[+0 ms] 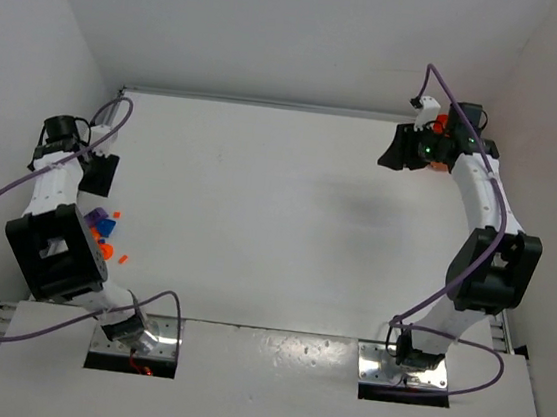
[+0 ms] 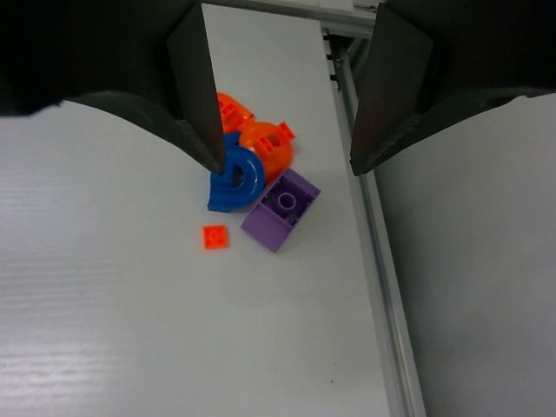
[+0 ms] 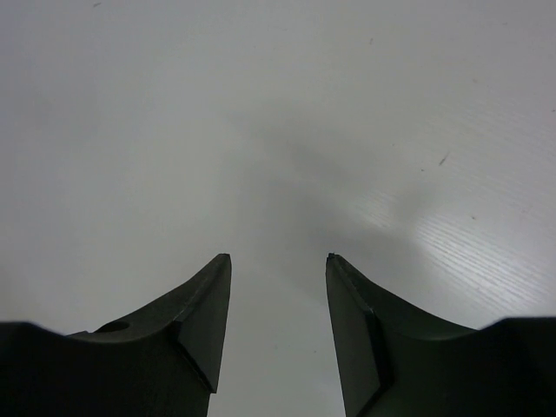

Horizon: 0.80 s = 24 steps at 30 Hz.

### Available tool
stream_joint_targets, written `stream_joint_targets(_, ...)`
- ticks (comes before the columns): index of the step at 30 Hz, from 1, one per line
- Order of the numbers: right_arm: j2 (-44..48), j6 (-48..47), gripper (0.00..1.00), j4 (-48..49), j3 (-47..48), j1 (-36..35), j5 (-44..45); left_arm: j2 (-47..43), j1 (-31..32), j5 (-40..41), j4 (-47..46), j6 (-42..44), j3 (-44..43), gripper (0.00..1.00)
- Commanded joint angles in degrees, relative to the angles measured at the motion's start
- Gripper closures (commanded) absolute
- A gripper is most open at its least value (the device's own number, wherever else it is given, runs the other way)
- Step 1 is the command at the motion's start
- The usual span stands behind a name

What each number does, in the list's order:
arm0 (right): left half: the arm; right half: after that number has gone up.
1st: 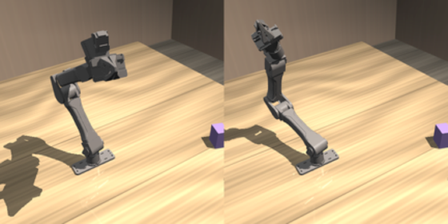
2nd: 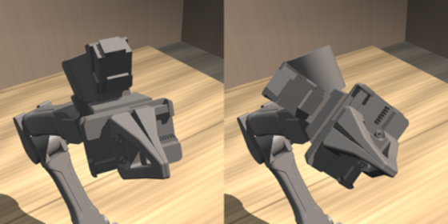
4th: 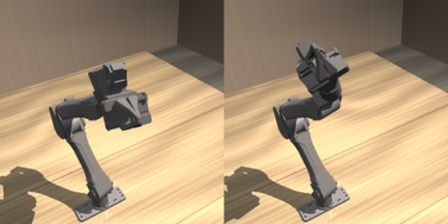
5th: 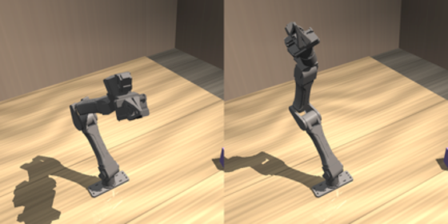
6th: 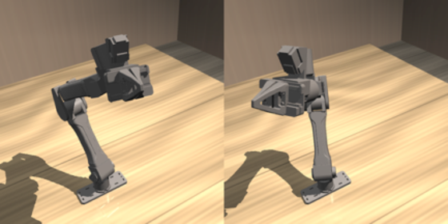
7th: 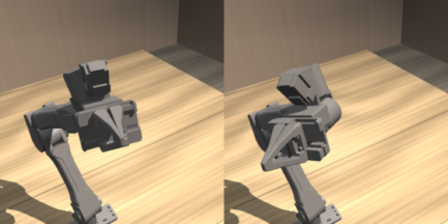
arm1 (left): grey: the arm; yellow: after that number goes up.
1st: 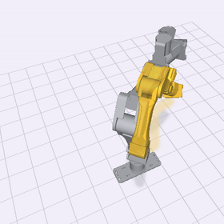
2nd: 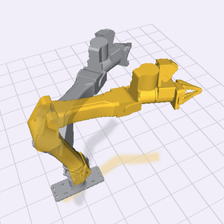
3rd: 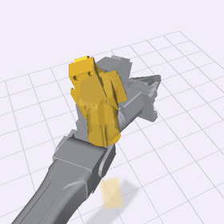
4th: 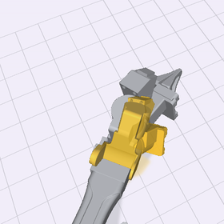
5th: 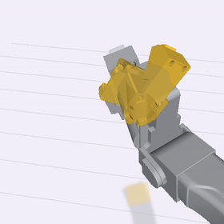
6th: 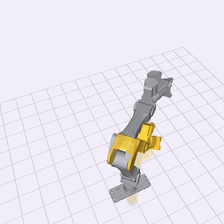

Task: Sort the legos into containers by color

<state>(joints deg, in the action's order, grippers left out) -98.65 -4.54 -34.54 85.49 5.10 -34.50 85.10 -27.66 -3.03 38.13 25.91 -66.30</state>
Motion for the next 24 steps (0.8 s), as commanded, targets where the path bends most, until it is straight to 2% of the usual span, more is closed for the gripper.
stream_joint_targets(1,2.85,2.87,0.52,3.87,-0.59,-1.06,-2.33,2.08,-2.39,-3.21,1.94,10.46,-1.81,0.35)
stream_joint_targets(2,2.85,2.87,0.52,3.87,-0.59,-1.67,-2.33,3.57,-3.7,-4.0,2.73,13.87,-1.81,0.33)
stream_joint_targets(8,3.99,3.39,0.52,4.4,-2.43,-2.73,-1.8,9.98,-6.62,-5.94,4.06,20.92,-1.81,0.32)
stream_joint_targets(24,4.52,2.87,0.52,3.87,-4.02,-2.73,-0.13,20.89,-7.85,-6.47,3.53,23.48,-4.71,0.3)
